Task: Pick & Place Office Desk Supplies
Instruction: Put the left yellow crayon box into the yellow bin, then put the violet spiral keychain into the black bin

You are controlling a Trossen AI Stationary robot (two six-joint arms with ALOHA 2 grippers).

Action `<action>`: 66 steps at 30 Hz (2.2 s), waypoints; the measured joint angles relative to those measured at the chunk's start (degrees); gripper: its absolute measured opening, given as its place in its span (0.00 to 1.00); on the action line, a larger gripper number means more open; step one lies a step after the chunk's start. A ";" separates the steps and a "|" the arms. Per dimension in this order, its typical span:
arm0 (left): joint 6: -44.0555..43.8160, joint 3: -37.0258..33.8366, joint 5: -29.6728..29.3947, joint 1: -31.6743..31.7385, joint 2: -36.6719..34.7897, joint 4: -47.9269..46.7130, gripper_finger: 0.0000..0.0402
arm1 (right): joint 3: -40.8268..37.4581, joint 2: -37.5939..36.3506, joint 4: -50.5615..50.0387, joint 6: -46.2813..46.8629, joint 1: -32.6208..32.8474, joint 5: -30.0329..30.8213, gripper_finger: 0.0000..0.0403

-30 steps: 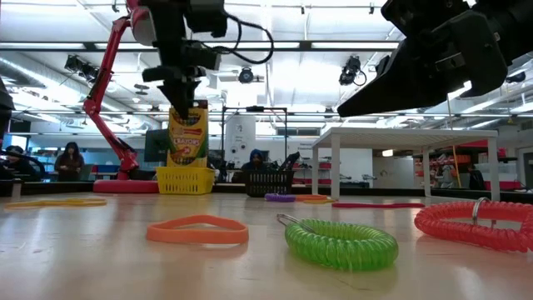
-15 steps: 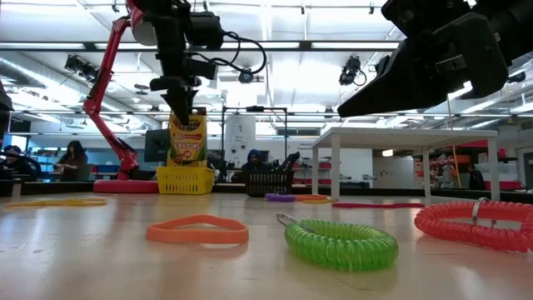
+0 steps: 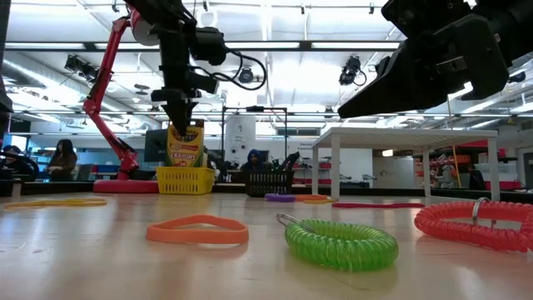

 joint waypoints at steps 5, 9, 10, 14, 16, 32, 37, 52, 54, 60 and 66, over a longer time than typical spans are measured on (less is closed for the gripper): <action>0.14 0.00 0.26 0.86 1.19 0.44 0.27 | 0.00 0.00 0.00 0.00 -0.01 0.00 0.04; 0.18 0.00 1.26 1.23 2.36 0.84 0.27 | 0.00 0.00 0.00 -0.02 0.00 0.00 0.04; 0.16 0.00 1.38 1.26 2.62 1.04 0.27 | 0.00 0.00 -0.02 0.00 0.00 -0.02 0.04; 0.40 0.00 1.38 1.55 3.57 1.32 0.27 | 0.00 0.00 -0.23 0.00 0.00 -0.02 0.04; 0.47 0.00 1.39 1.74 3.69 1.47 0.27 | 0.00 0.00 -0.26 0.00 -0.02 -0.42 0.04; 1.77 -6.39 0.52 3.48 3.68 7.90 0.27 | 0.00 0.00 -0.37 0.00 -0.02 -1.05 0.04; 1.93 -6.80 1.10 3.39 3.49 9.21 0.27 | 0.00 0.00 -0.37 0.00 -0.02 -1.06 0.04; -0.51 -6.86 0.61 3.24 3.01 8.12 0.36 | 0.00 0.00 0.04 0.00 -0.02 -1.05 0.04; -0.60 -6.86 -0.11 3.13 2.98 8.02 0.42 | 0.00 0.00 0.04 -0.01 -0.02 -1.06 0.04; -0.39 -6.81 -5.06 1.90 2.92 7.44 0.60 | 0.00 0.00 0.07 0.00 -0.02 -1.05 0.04; 0.06 -3.30 -7.73 -0.22 2.92 4.61 0.67 | 0.00 0.00 0.08 0.00 -0.02 -1.05 0.04</action>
